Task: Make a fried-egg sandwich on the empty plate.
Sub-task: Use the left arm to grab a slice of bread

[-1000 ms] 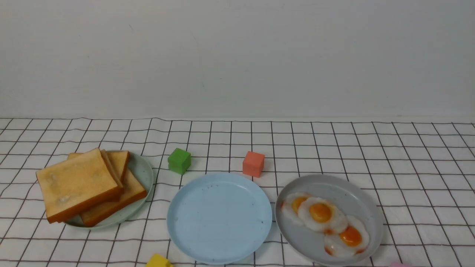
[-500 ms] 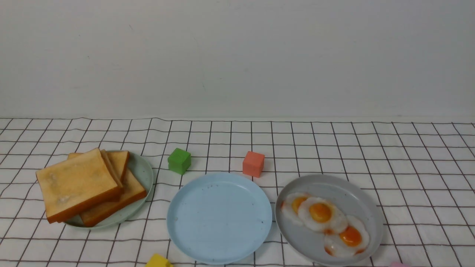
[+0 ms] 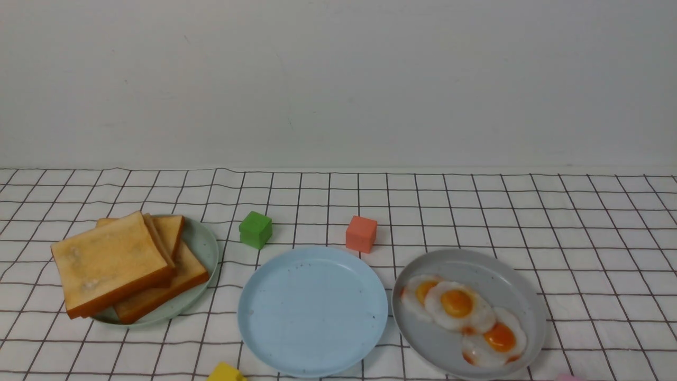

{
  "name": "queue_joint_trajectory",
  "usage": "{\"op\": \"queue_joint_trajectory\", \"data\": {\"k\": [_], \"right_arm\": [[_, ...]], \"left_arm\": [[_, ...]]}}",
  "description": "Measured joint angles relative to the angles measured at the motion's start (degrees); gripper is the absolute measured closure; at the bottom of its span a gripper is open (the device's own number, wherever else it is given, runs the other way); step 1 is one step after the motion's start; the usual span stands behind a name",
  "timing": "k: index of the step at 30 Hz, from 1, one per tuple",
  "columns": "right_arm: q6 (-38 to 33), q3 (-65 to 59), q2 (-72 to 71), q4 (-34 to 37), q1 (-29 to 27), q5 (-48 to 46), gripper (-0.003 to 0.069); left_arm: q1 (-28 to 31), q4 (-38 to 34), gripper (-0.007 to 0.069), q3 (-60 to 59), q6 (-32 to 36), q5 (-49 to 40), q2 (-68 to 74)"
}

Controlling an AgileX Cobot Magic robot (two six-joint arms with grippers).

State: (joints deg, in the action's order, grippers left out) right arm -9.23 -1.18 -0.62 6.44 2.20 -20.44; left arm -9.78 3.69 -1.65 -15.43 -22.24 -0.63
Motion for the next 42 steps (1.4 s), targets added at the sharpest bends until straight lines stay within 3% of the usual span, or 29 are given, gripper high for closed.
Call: {"op": "queue_joint_trajectory", "data": {"k": [5,13,22,25,30,36,40,42], "right_arm": [[0.0,-0.3,0.0,1.3,0.0,7.1,0.0418],[0.1,-0.3,0.0,10.3,0.0,19.4,0.0418],[0.2,-0.3,0.0,18.9,0.0,24.9,0.0418],[1.4,-0.3,0.0,21.7,0.3,28.6,0.0418],[7.3,2.9,0.0,23.6,2.6,36.8,0.0418],[8.7,21.1,1.9,17.5,3.9,28.2,0.0418],[8.7,34.3,8.6,14.7,4.0,18.2,0.0418],[8.7,42.7,14.4,13.3,4.0,11.5,0.0418]], "left_arm": [[0.0,0.0,0.0386,0.0,0.0,2.7,0.0],[0.0,0.0,0.0386,0.0,0.0,12.1,0.0],[0.0,0.0,0.0386,-0.1,0.0,13.4,0.0],[0.0,-3.1,0.0386,-0.2,-4.3,20.9,0.0],[0.0,-12.9,0.0386,-0.2,-16.6,41.6,0.0],[0.0,-15.2,0.0386,9.2,-20.4,43.1,5.1],[0.0,-13.5,0.0386,23.5,-20.6,37.4,12.9],[0.0,-10.4,0.0386,32.6,-20.3,30.3,18.9]]}}
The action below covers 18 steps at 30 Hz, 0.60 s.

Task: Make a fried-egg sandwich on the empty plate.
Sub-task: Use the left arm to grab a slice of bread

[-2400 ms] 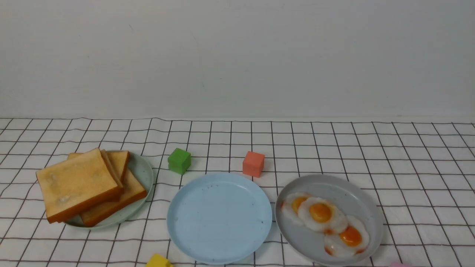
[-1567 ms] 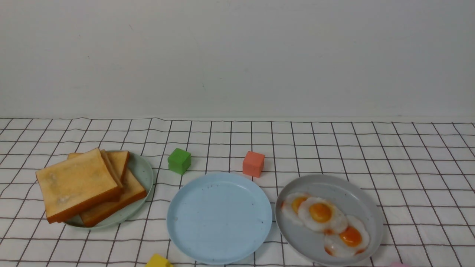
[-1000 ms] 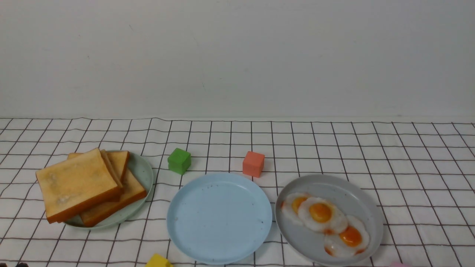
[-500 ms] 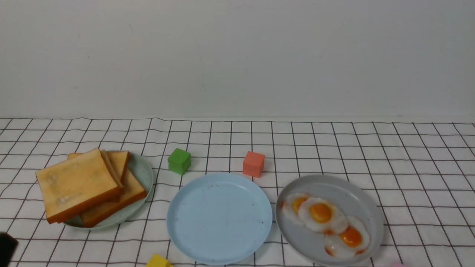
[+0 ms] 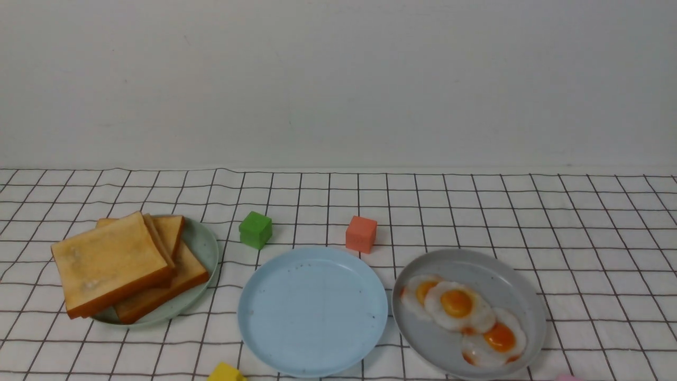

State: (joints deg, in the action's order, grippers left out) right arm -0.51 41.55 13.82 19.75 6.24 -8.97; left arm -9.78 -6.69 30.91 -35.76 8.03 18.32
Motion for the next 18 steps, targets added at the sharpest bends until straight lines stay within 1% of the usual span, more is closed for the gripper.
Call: {"op": "queue_joint_trajectory", "data": {"k": [1,3,4,5,6,7,8,9,11,13,14,18], "right_arm": [[0.0,2.9,2.8,-0.8,0.0,-2.8,0.0418],[0.0,7.9,9.9,-3.5,0.0,-8.8,0.0418],[0.0,9.1,12.2,-4.8,0.0,-10.9,0.0418],[0.0,9.6,13.4,-5.5,0.0,-11.4,0.0418],[0.0,10.7,17.2,-8.2,0.0,-15.3,0.0418],[-0.2,10.8,20.1,-10.9,0.0,-17.2,0.0418],[-0.4,10.8,20.6,-11.4,0.0,-18.0,0.0418],[-0.7,10.6,23.7,-13.9,0.0,-20.1,0.0418],[-0.5,9.8,27.6,-15.9,0.0,-21.8,0.0418],[-0.4,9.4,30.2,-15.4,0.0,-22.7,0.0418],[-0.9,9.3,32.7,-13.7,0.0,-23.6,0.0418],[-9.2,9.1,39.4,-5.2,2.1,-26.4,0.0418]], "left_arm": [[0.0,1.1,0.0386,3.2,0.1,-3.2,2.1],[0.0,3.6,0.0386,8.7,0.3,-14.5,8.5],[0.0,4.8,0.0386,10.1,0.3,-18.4,10.7],[0.0,5.0,0.0386,10.6,0.3,-19.3,11.2],[0.0,7.2,0.0386,11.7,0.5,-25.9,15.3],[0.0,9.9,0.0386,11.9,0.9,-29.3,17.8],[0.0,10.4,0.0386,11.9,1.0,-30.4,18.7],[0.0,14.6,0.0386,11.9,1.8,-34.1,21.9],[0.0,18.7,0.0386,11.9,2.3,-38.6,26.7],[0.0,20.0,0.0386,11.9,2.1,-40.4,28.9],[0.0,20.5,0.0386,11.9,1.0,-42.3,32.4],[0.0,19.7,0.0386,13.1,-1.5,-43.1,41.1]]}}
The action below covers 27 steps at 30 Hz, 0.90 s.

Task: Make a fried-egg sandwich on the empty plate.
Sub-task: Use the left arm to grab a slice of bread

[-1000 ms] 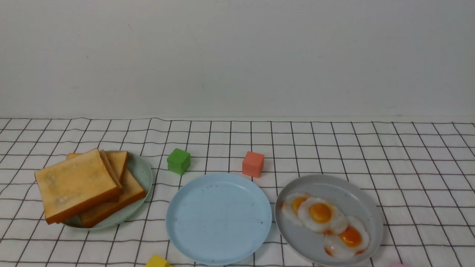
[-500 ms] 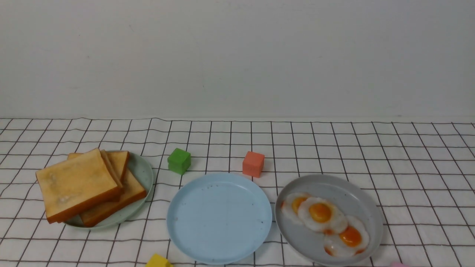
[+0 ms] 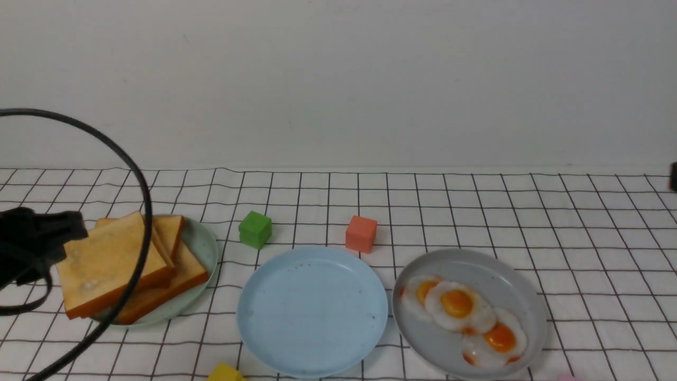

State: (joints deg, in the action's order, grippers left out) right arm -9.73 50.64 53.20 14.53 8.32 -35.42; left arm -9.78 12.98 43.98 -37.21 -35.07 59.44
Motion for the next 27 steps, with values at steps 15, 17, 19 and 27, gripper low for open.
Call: {"op": "queue_joint_trajectory", "data": {"k": [15,17,19,27], "right_arm": [[-9.9,0.0,10.4,9.7,12.6,-2.0,0.0375],[-9.9,0.0,10.4,9.9,12.7,-1.9,0.0375],[-9.9,0.0,10.4,11.1,12.8,-1.9,0.0375],[-9.9,0.0,10.4,14.2,12.8,-1.4,0.0375]], "left_arm": [[22.0,-29.2,0.0386,14.0,25.3,-9.1,22.0],[24.1,-30.4,0.0386,14.0,27.7,-8.9,23.8],[27.1,-32.3,0.0386,14.1,30.5,-7.4,26.9],[28.0,-34.9,0.0324,14.2,32.1,-2.3,35.8]]}}
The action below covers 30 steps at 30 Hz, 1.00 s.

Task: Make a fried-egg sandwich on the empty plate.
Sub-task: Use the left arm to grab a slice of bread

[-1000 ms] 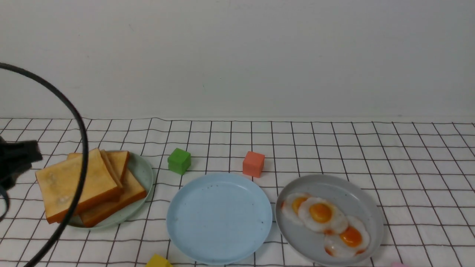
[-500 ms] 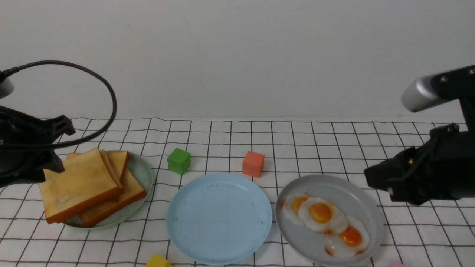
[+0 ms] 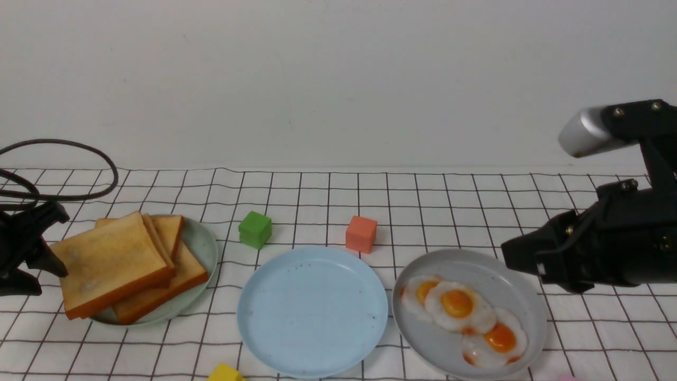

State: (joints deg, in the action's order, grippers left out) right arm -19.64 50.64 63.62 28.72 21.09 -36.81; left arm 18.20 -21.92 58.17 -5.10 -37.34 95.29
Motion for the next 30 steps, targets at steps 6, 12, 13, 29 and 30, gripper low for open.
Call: {"op": "queue_joint_trajectory", "data": {"k": [6,12,13,29,30], "right_arm": [[0.0,0.0,0.0,1.6,0.0,0.8,0.0375],[0.0,0.0,0.0,1.8,0.0,0.1,0.0375],[0.0,0.0,0.0,1.8,0.0,-0.3,0.0375],[0.0,0.0,0.0,1.8,0.0,-3.1,0.0375],[0.0,0.0,0.0,1.8,0.0,-3.4,0.0375]], "left_arm": [[0.1,-3.4,0.0311,0.0,4.2,1.5,2.6],[0.1,-8.3,0.0394,0.2,9.4,1.9,3.7],[0.2,-8.9,0.0426,0.2,9.9,1.9,4.0],[0.2,-8.8,0.0176,0.2,11.6,0.4,-3.3],[0.2,-9.9,0.0141,0.2,13.2,0.4,-3.1]]}}
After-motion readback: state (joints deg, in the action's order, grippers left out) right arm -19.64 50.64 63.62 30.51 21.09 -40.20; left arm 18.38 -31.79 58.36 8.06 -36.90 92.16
